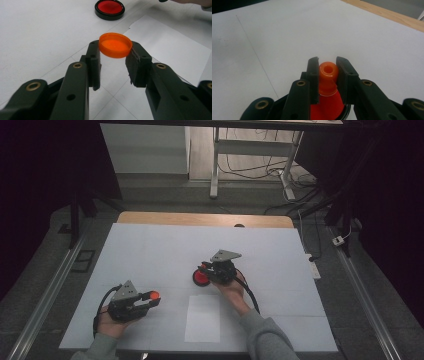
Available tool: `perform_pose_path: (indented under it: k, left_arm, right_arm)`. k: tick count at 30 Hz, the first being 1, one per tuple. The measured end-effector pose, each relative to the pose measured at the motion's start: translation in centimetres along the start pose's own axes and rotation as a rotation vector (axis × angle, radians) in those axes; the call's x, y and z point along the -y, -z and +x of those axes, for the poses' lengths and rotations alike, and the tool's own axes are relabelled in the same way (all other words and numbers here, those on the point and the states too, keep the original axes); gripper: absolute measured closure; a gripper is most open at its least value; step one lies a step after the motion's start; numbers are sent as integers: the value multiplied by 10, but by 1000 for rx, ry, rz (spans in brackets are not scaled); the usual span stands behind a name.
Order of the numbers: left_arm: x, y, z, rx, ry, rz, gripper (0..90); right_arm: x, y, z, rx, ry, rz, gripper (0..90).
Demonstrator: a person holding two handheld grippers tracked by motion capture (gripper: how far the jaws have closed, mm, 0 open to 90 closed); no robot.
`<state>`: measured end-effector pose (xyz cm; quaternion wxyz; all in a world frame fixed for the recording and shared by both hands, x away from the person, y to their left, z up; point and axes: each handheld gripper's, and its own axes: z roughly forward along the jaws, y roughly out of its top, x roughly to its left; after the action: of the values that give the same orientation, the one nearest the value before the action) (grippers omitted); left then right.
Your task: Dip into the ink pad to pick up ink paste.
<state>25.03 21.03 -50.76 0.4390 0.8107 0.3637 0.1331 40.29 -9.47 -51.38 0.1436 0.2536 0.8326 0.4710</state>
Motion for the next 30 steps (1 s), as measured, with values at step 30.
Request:
perform_pose_path:
  k: [30]
  left_arm:
    - [-1, 0, -3, 4, 0, -1, 656]
  right_arm:
    - [12, -10, 1, 11, 27, 28, 730]
